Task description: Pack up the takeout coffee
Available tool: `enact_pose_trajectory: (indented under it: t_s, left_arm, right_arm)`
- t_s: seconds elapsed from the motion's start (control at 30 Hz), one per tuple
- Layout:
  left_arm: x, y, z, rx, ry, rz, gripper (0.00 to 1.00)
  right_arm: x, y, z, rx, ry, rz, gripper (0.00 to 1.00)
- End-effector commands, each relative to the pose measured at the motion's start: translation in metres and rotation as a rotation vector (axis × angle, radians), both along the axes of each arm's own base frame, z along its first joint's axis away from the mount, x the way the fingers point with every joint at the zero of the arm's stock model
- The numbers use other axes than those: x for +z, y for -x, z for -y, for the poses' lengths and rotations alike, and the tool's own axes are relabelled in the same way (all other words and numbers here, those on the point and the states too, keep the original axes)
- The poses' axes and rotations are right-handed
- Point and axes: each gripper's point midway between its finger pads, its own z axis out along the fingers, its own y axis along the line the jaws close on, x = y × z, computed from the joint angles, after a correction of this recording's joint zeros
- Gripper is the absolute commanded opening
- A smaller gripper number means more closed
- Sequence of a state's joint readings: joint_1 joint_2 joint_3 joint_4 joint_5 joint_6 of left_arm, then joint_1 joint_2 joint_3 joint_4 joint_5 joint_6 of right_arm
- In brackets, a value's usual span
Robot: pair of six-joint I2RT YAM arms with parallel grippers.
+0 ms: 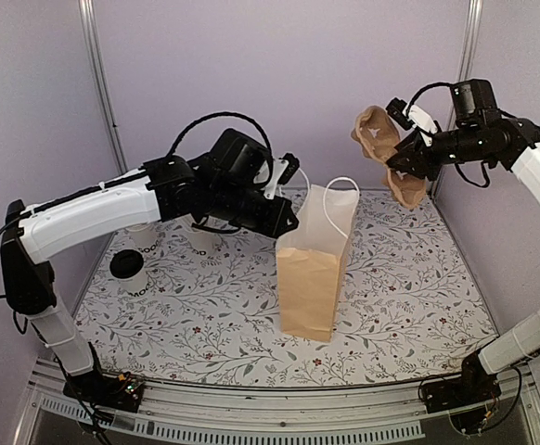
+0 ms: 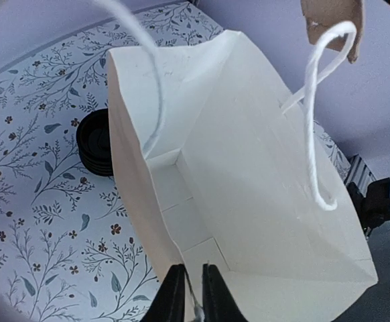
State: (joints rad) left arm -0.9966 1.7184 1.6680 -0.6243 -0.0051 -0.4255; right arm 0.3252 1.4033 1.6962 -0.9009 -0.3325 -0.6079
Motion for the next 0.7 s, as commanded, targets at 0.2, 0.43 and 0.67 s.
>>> enact_pose_trajectory:
  t_s: [0.2, 0.43, 0.67]
  left_arm:
    - [0.02, 0.011, -0.003, -0.191, -0.038, 0.068, 0.0]
    - [0.032, 0.021, -0.012, -0.236, -0.041, 0.108, 0.0]
    - [0.021, 0.028, -0.01, -0.28, -0.033, 0.09, 0.01]
  right_arm:
    - [0.055, 0.037, -0.058, 0.245, -0.016, 0.167, 0.35]
    - [0.06, 0.066, -0.081, 0.355, -0.038, 0.168, 0.35]
    - [0.055, 0.108, -0.093, 0.51, -0.054, 0.122, 0.35]
